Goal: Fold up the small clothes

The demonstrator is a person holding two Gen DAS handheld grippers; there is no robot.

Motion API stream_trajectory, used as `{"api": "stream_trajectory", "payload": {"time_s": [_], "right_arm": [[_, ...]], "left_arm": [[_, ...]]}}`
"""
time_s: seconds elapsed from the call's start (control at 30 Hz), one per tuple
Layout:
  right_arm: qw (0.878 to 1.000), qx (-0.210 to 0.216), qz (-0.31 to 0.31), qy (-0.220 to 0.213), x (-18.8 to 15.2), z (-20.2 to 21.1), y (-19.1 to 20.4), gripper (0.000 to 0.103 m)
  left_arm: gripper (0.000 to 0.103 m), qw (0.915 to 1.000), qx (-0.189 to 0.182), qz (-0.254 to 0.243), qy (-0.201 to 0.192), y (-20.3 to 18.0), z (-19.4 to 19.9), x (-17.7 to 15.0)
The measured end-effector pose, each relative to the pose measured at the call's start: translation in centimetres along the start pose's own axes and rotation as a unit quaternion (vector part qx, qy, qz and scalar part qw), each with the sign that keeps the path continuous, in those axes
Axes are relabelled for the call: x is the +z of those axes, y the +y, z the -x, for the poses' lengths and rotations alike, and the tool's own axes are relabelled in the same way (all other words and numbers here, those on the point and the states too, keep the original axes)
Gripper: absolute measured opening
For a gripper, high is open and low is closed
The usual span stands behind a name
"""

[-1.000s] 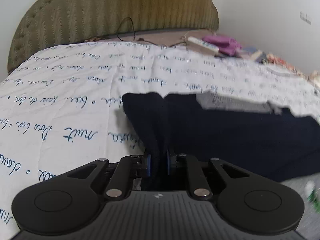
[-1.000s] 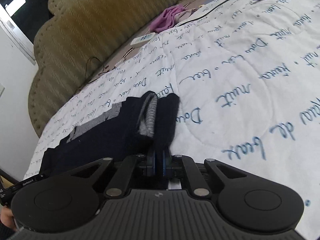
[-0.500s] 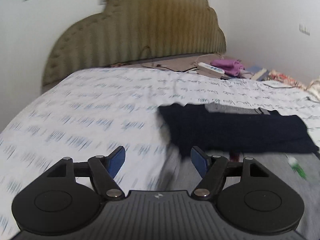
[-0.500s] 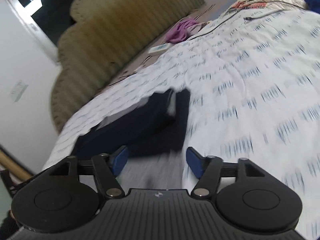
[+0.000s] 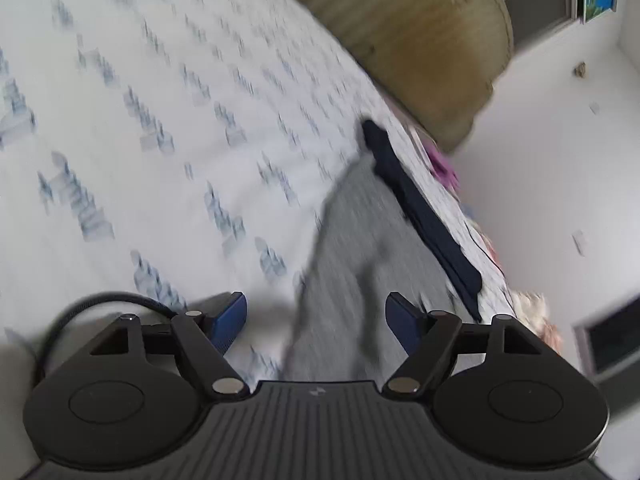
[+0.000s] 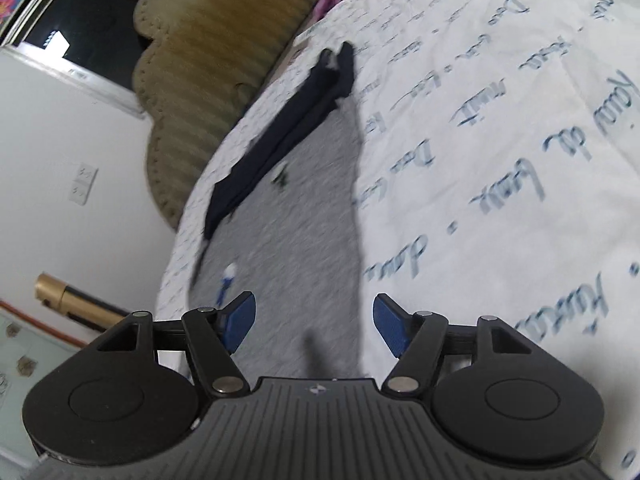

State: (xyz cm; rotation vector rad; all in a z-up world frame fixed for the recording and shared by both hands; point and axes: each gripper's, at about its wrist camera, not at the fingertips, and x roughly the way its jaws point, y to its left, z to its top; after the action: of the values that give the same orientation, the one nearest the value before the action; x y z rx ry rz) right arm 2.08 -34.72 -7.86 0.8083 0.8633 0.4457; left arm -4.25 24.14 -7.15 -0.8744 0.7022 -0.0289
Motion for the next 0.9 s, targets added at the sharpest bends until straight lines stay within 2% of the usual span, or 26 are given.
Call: {"api": "stream_trajectory", "payload": {"time_s": [0.07,0.13,0.2,0.27,0.3,0.47,0.53,0.57,0.8,0.83,0.87,0.9], "right_arm": [[1.0,-0.015,0.006,0.011,-0.5,0.2,0.2,0.07],[1.0,-0.018,0.008,0.017,-1.0,0.6,0.2,0.07],[0.999,-0.02,0.006,0.024,-1.7,1.3,-0.1,0.07],[0.999,-0.022,0.003,0.031,-2.1,1.7,-0.4,0.07],[0.999,-0.021,-0.001,0.032,-2.4,1.9,-0.6,0.07],[0.999,0.009,-0.038,0.038,-3.3,2.1,-2.2,0.072],[0.999,0.011,-0.036,0.035,-3.5,2.2,-2.1,0.072],[0.999,0.011,-0.036,0.035,-3.4,2.2,-2.1,0.072],[0.998,0.013,-0.044,0.033,-3.3,2.8,-2.2,0.072],[0.998,0.015,-0.048,0.032,-3.5,3.0,-2.3,0.072],[0.998,0.016,-0.053,0.031,-3.5,3.2,-2.5,0.072],[0.998,0.017,-0.057,0.03,-3.7,3.5,-2.7,0.072]], "left_arm": [[0.076,0.9998,0.004,-0.016,0.011,-0.1,0.0,-0.4],[0.077,0.9993,-0.005,-0.01,0.034,-0.1,0.1,-0.4],[0.081,0.9967,-0.035,0.007,0.073,0.2,-0.2,-0.5],[0.083,0.9896,-0.075,0.03,0.119,1.0,-0.4,-1.1],[0.083,0.987,-0.088,0.037,0.129,1.3,-0.4,-1.3],[0.081,0.9843,-0.106,0.077,0.118,2.3,-0.5,-1.2],[0.063,0.9874,-0.083,0.068,0.116,1.9,-1.0,-1.1],[0.048,0.9889,-0.062,0.055,0.123,1.7,-1.3,-1.1],[0.041,0.9883,-0.058,0.053,0.131,1.9,-1.1,-1.3],[0.033,0.988,-0.056,0.048,0.136,1.7,-1.3,-1.5],[0.007,0.9879,-0.045,0.043,0.142,1.5,-1.6,-1.7],[0.004,0.9876,-0.027,0.036,0.15,1.5,-1.9,-2.0]]}}
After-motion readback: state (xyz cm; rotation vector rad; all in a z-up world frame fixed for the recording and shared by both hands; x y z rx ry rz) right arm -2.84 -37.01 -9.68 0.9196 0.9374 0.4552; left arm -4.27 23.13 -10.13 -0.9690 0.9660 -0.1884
